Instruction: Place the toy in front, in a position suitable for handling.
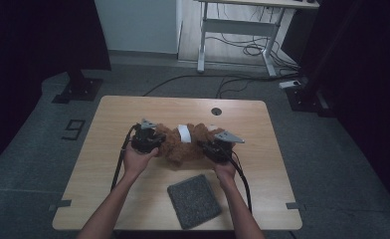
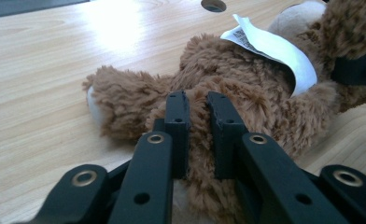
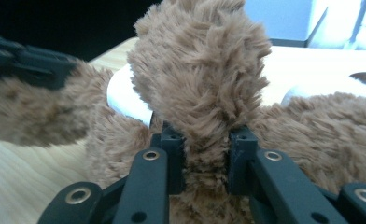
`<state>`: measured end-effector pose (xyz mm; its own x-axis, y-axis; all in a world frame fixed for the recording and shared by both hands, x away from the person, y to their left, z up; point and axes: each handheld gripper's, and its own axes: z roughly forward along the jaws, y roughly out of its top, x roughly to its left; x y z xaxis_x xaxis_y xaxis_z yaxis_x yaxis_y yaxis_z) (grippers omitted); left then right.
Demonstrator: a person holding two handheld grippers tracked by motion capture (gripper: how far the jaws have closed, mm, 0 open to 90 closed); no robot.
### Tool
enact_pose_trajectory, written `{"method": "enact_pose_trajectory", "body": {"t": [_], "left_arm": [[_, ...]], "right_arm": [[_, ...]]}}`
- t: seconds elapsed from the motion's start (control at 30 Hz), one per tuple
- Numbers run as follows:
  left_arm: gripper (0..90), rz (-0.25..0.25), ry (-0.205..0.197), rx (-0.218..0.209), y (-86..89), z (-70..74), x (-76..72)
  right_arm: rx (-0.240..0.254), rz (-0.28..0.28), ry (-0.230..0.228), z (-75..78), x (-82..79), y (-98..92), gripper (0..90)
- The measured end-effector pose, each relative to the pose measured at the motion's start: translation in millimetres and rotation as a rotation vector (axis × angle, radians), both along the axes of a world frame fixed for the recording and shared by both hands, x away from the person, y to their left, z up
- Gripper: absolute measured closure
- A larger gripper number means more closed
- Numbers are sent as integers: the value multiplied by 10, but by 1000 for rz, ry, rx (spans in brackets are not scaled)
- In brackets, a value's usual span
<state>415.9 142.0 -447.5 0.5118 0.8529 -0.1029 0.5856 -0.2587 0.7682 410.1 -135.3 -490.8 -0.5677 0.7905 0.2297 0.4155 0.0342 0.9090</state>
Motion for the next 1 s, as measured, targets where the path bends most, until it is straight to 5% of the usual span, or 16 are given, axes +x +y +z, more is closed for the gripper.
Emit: {"method": "enact_pose_trajectory", "body": {"t": [0.13, 0.23, 0.5, 0.73, 1.0], "left_arm": [[726, -21, 9, -33, 51, 6, -79], [601, -33, 32, -55, 99, -15, -154], [355, -50, 27, -104, 359, -31, -566], [308, -124, 47, -119, 402, -180, -1008], [281, -197, 137, -103, 118, -515, -1156]], "right_arm": [[-21, 22, 0, 12, -18, 0, 729], [-27, 34, 7, 9, -42, -5, 725], [-21, 39, 44, 10, -80, -39, 710], [-28, 32, 58, 18, -105, -27, 706], [-36, 23, 64, 22, -122, -11, 702]]}}
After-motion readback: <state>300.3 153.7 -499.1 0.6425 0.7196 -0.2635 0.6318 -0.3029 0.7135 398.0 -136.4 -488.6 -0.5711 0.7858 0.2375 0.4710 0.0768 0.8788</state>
